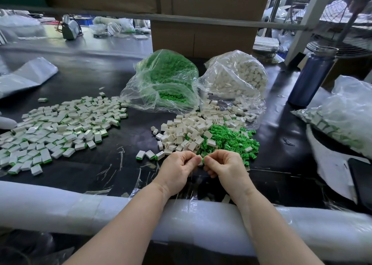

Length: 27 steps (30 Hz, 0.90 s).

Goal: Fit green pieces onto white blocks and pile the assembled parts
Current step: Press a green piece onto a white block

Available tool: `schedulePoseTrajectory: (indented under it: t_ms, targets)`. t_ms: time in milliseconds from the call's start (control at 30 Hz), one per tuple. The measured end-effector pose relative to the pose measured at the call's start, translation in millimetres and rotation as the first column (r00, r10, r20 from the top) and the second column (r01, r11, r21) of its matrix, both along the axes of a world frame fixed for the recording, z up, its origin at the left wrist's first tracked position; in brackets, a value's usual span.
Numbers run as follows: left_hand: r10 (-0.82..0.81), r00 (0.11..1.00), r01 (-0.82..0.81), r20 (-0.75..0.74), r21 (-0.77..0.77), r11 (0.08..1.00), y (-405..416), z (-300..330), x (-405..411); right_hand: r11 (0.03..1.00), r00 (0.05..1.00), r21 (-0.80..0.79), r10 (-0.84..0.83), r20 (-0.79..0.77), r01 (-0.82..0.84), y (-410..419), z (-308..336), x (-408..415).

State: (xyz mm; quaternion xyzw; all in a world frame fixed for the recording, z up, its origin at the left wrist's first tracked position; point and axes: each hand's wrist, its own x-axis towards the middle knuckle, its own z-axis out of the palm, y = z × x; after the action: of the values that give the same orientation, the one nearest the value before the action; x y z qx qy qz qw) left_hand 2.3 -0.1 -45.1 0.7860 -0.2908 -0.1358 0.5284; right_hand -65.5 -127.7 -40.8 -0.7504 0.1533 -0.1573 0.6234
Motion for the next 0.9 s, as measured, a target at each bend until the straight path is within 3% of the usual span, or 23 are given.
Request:
schedulePoseTrajectory:
  t_ms: [367,667,900]
  targets:
    - [-0.039,0.999,0.037,0.024,0.076,0.996,0.9,-0.9,-0.1,0.993,0.997,-0.117,0.025,-0.072,-0.034,-1.8,0.9,-1.1]
    - [0.02,1.0,-0.019,0.02,-0.053,0.998,-5.1,-4.3,0.7,0.998,0.996,0.037,-0.053,0.069,0.051,0.2,1.7,0.0]
    - [0.047,0.997,-0.045,0.064,-0.034,0.998,-4.3,-4.3,0.6,0.995,0.997,0.087,-0.045,0.067,0.039,-0.7,3.5,-2.4]
